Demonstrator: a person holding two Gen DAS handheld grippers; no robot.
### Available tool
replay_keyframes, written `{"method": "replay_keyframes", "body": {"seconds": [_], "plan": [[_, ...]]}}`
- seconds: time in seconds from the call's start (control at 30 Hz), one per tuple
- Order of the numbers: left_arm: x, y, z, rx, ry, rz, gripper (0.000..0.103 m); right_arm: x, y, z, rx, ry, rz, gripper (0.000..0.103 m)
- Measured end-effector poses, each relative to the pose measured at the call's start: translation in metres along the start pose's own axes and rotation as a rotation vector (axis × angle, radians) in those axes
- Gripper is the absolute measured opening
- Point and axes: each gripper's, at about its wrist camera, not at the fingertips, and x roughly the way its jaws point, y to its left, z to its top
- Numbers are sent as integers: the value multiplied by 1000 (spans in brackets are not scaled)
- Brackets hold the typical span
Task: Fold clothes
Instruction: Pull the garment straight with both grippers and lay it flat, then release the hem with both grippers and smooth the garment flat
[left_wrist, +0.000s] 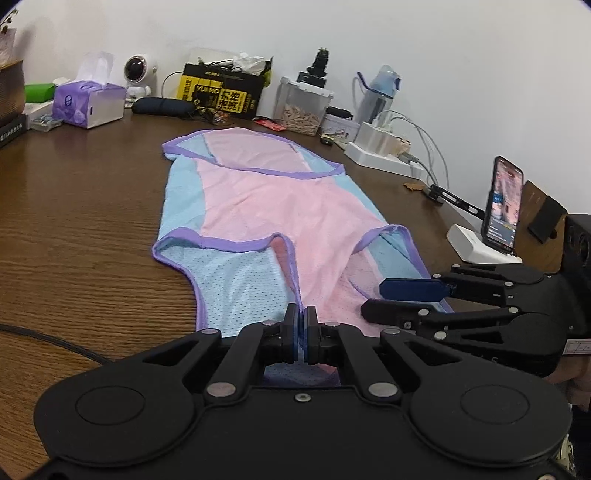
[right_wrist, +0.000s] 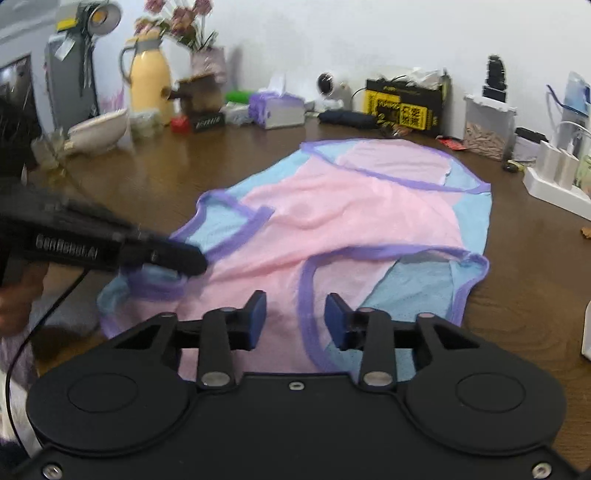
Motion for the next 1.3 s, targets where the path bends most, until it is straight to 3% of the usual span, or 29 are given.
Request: {"method": "replay_keyframes", "body": {"seconds": [0.03, 0.07, 0.2, 0.4, 0.6, 0.73, 0.77, 0.83, 0.87, 0.9, 0.93, 1.07, 1.13, 1.17, 1.23, 1.3], "plan": [[1, 1, 0, -2, 0, 3, 2, 2, 0, 0, -7, 9, -9, 16], [1, 1, 0, -4, 0, 2, 2, 2, 1, 0, -19, 19, -19, 8], [3, -2, 1, -8, -2, -3, 3, -10, 8, 0, -57, 12, -68, 7], [3, -13, 0, 37, -4, -16, 3, -52, 37, -8, -86, -64, -172, 7], [2, -18, -6, 81, 30, -11, 3, -49, 56, -24, -94, 0, -204, 8], [-13, -13, -8, 98, 32, 2, 7, -51, 53, -31, -84, 11, -201, 22], [-22, -10, -10, 110, 23, 9, 14, -63, 48, -30, -71, -13, -185, 29], [-41, -5, -16, 146, 2, 20, 38, -78, 42, -33, -56, -32, -168, 37], [-50, -7, -22, 189, -16, 15, 56, -90, 35, -37, -48, -37, -155, 40], [-60, -8, -28, 233, -33, 10, 64, -96, 33, -39, -44, -38, -148, 40], [-69, -10, -34, 276, -51, 5, 64, -101, 32, -43, -45, -27, -137, 40], [-68, -25, -45, 359, -26, 30, 63, -105, 29, -61, -35, 18, -84, 40], [-58, -26, -43, 337, -1, 43, 39, -96, 28, -65, -7, 32, -92, 38], [-53, -27, -43, 325, 12, 50, 12, -91, 27, -65, 13, 35, -102, 30], [-51, -25, -43, 304, 18, 55, 10, -89, 27, -65, 29, 29, -101, 12], [-58, -23, -44, 290, 20, 58, 8, -91, 29, -65, 20, 32, -96, 12]]}}
